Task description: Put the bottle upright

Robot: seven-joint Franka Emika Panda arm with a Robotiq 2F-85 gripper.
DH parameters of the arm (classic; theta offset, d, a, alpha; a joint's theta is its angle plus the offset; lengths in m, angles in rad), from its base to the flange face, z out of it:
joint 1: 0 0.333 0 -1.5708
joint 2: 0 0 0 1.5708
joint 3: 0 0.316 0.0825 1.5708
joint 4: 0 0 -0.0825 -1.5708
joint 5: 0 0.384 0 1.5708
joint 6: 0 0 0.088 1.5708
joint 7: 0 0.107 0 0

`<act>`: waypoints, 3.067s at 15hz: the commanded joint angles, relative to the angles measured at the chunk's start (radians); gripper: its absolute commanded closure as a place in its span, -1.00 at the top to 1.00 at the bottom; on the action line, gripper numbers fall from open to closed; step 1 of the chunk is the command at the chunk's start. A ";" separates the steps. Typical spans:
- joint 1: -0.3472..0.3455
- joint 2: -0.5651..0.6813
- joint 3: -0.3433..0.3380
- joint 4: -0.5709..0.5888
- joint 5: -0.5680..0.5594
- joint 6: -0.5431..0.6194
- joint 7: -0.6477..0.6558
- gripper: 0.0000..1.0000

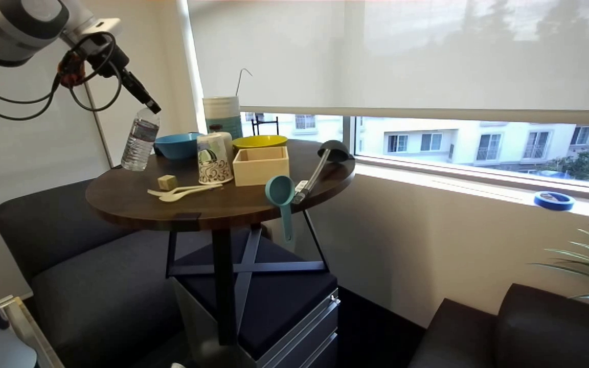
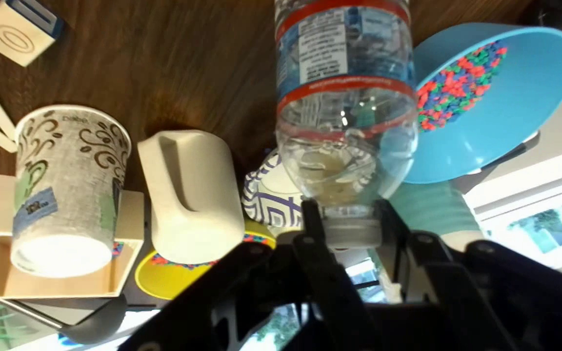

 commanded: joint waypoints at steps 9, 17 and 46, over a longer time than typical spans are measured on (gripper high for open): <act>0.025 -0.112 0.023 -0.208 0.026 0.431 -0.355 -0.84; 0.018 -0.083 0.051 -0.217 0.055 0.561 -0.445 -0.84; 0.122 -0.158 -0.106 -0.174 0.168 0.271 -0.532 1.00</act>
